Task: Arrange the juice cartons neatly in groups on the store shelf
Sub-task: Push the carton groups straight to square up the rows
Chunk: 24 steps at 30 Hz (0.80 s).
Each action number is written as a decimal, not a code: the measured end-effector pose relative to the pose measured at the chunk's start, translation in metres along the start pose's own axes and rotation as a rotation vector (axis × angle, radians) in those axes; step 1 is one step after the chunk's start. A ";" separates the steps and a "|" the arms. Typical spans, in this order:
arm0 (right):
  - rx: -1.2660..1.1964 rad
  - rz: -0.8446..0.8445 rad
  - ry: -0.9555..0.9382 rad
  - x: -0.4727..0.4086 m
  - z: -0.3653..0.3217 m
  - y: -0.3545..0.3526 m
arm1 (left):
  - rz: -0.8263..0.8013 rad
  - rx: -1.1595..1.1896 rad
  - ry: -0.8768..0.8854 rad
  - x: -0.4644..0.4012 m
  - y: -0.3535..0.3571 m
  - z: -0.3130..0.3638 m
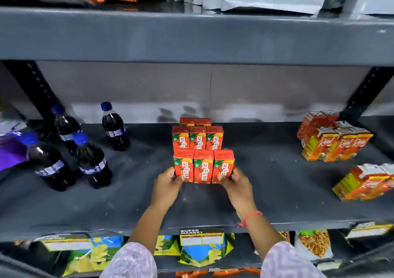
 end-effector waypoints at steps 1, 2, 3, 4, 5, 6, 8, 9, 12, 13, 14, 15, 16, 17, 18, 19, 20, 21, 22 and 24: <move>-0.003 -0.007 0.009 0.001 0.000 0.001 | 0.004 -0.017 -0.004 0.002 0.000 0.001; -0.005 -0.009 0.017 0.002 -0.001 0.002 | 0.007 -0.036 -0.012 0.003 0.000 0.000; -0.003 -0.006 0.023 0.003 -0.002 0.002 | 0.008 -0.051 -0.022 0.005 0.001 0.000; 0.009 -0.004 0.030 0.004 -0.003 0.001 | 0.010 -0.061 -0.032 0.007 0.001 0.000; 0.028 -0.004 0.040 0.003 -0.004 0.000 | 0.016 -0.068 -0.039 0.009 0.001 0.000; 0.049 -0.006 0.049 0.003 -0.004 0.000 | 0.022 -0.073 -0.044 0.011 0.001 0.001; 0.081 -0.001 0.059 0.003 -0.003 -0.001 | 0.030 -0.080 -0.053 0.015 0.000 0.002; 0.096 0.001 0.065 0.004 -0.002 -0.001 | 0.027 -0.084 -0.062 0.017 0.000 0.002; 0.124 -0.001 0.064 0.013 0.001 -0.001 | 0.013 -0.092 -0.072 0.027 -0.001 0.002; 0.132 -0.004 0.061 0.018 0.002 -0.001 | 0.009 -0.094 -0.071 0.032 -0.001 0.002; 0.141 -0.004 0.052 0.022 0.002 -0.001 | 0.011 -0.091 -0.065 0.036 -0.002 0.003; 0.150 -0.002 0.045 0.026 0.002 -0.001 | 0.013 -0.091 -0.061 0.040 -0.004 0.003; 0.153 0.003 0.043 0.030 0.003 -0.002 | 0.012 -0.094 -0.054 0.044 -0.004 0.005; 0.155 0.004 0.047 0.032 0.004 -0.003 | 0.008 -0.103 -0.050 0.047 -0.005 0.005; 0.162 0.003 0.046 0.035 0.005 -0.003 | 0.005 -0.111 -0.045 0.050 -0.004 0.005; 0.172 0.003 0.049 0.037 0.006 -0.003 | 0.003 -0.119 -0.043 0.053 -0.005 0.006; 0.175 0.008 0.046 0.037 0.006 -0.003 | 0.003 -0.116 -0.038 0.055 -0.005 0.007; 0.176 0.013 0.048 0.038 0.008 -0.004 | 0.004 -0.106 -0.042 0.058 -0.005 0.006; 0.181 0.018 0.048 0.039 0.009 -0.004 | 0.006 -0.096 -0.041 0.060 -0.006 0.007; 0.193 0.027 0.043 0.040 0.013 -0.004 | 0.007 -0.091 -0.040 0.065 -0.006 0.007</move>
Point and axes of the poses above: each hand's wrist, its own x-axis away from the middle knuckle, its own y-axis out of the palm, z = x × y, the point moved 8 cm from there along -x, towards the middle knuckle, and after that the axes turned 10 degrees about y, right-handed, at the moved point
